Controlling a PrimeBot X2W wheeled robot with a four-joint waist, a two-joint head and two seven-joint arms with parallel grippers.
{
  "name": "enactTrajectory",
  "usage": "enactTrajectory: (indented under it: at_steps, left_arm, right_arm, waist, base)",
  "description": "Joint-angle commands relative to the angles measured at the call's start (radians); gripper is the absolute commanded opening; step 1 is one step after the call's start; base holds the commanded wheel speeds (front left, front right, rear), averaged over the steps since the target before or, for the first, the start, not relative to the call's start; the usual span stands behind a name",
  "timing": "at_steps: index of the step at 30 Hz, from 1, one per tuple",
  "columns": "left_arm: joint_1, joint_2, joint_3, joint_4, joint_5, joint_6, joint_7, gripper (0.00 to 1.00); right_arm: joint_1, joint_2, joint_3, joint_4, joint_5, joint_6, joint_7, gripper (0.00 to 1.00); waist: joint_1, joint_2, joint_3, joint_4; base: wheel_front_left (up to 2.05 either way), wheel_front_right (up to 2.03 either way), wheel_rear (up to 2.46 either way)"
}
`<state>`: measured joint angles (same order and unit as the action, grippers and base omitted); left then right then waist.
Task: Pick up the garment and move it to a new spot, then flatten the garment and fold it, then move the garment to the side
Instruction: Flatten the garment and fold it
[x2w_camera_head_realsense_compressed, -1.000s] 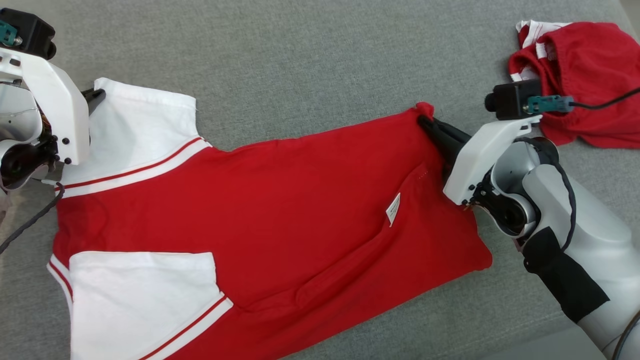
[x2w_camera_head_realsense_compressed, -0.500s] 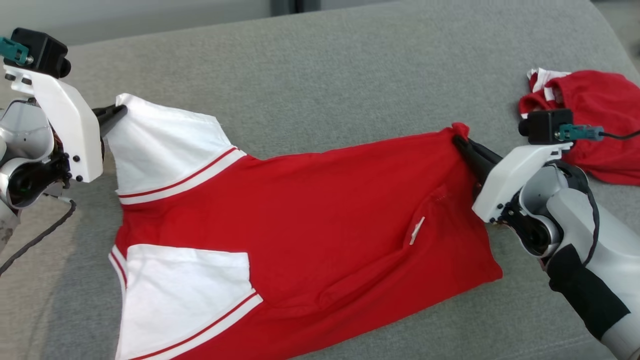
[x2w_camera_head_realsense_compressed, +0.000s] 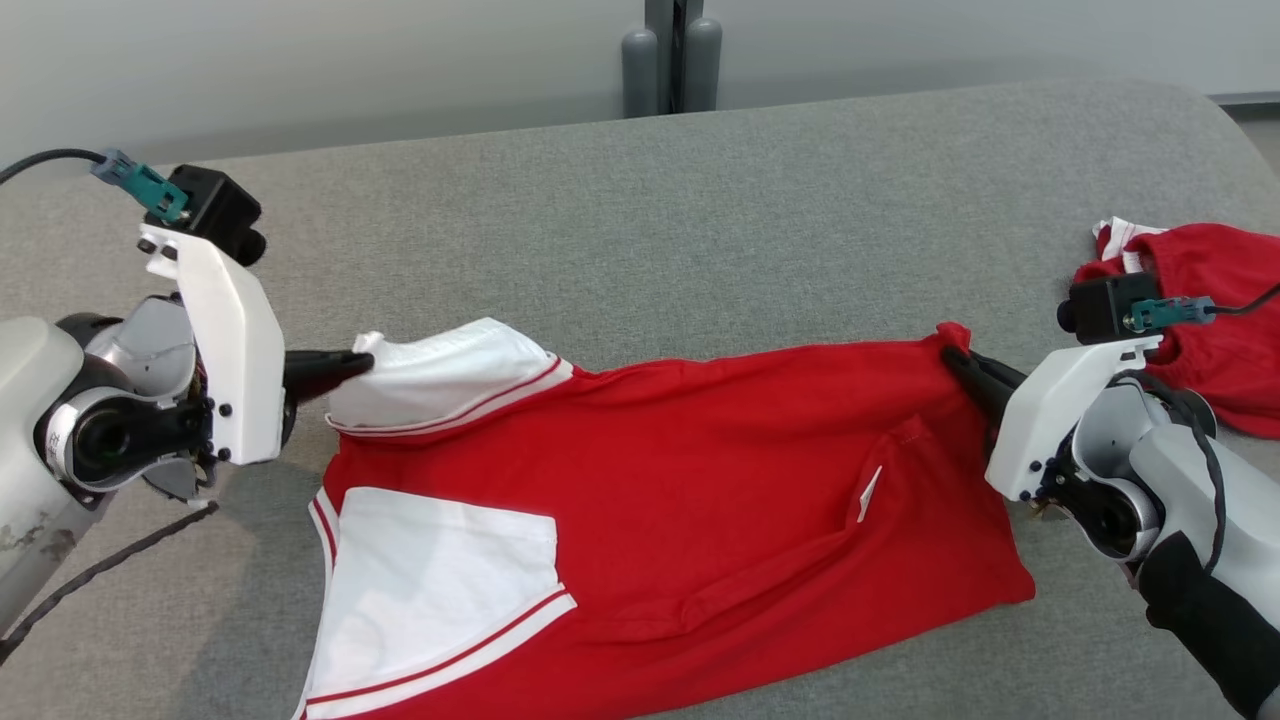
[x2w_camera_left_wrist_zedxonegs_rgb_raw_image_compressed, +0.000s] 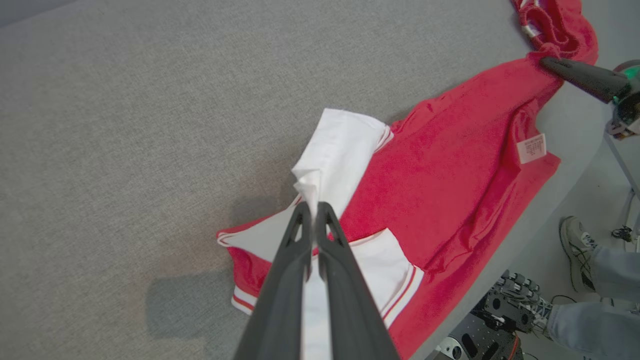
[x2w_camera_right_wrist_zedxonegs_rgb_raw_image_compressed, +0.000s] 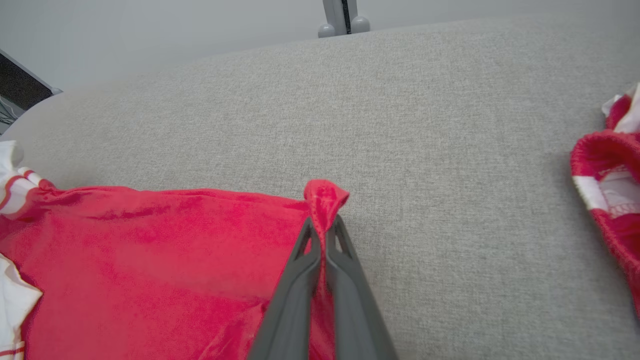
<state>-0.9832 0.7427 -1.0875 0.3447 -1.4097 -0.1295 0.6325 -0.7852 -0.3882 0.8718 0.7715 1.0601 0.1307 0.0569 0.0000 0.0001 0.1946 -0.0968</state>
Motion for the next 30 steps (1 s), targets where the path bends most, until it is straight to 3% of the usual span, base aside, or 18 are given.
enactTrajectory:
  at_steps: [1,8,17,30]
  left_arm:
    - [0.018,0.010,-0.005,-0.029,-0.031,-0.002,0.030,0.00]
    - [0.054,0.033,-0.028,-0.131,-0.135,-0.002,0.154,0.00]
    - [0.079,0.067,-0.056,-0.207,-0.191,0.033,0.255,0.00]
    - [0.121,0.086,-0.079,-0.277,-0.256,0.047,0.328,0.00]
  right_arm:
    - [0.015,-0.015,0.010,-0.013,0.013,0.000,0.016,0.00]
    - [0.011,-0.102,0.091,-0.118,0.066,0.000,0.125,0.00]
    - [-0.034,-0.210,0.196,-0.256,0.124,0.000,0.206,0.00]
    - [-0.088,-0.273,0.321,-0.267,0.163,0.000,0.221,0.00]
  waist:
    - [0.0000,-0.0001,-0.017,0.016]
    - [0.0000,-0.0001,-0.037,0.029]
    - [0.0000,-0.0001,-0.039,0.037]
    - [0.0000,-0.0001,-0.037,0.055]
  base:
    - [0.00,0.00,0.00]
    - [0.00,0.00,0.00]
    - [0.00,0.00,0.00]
    - [0.00,0.00,0.00]
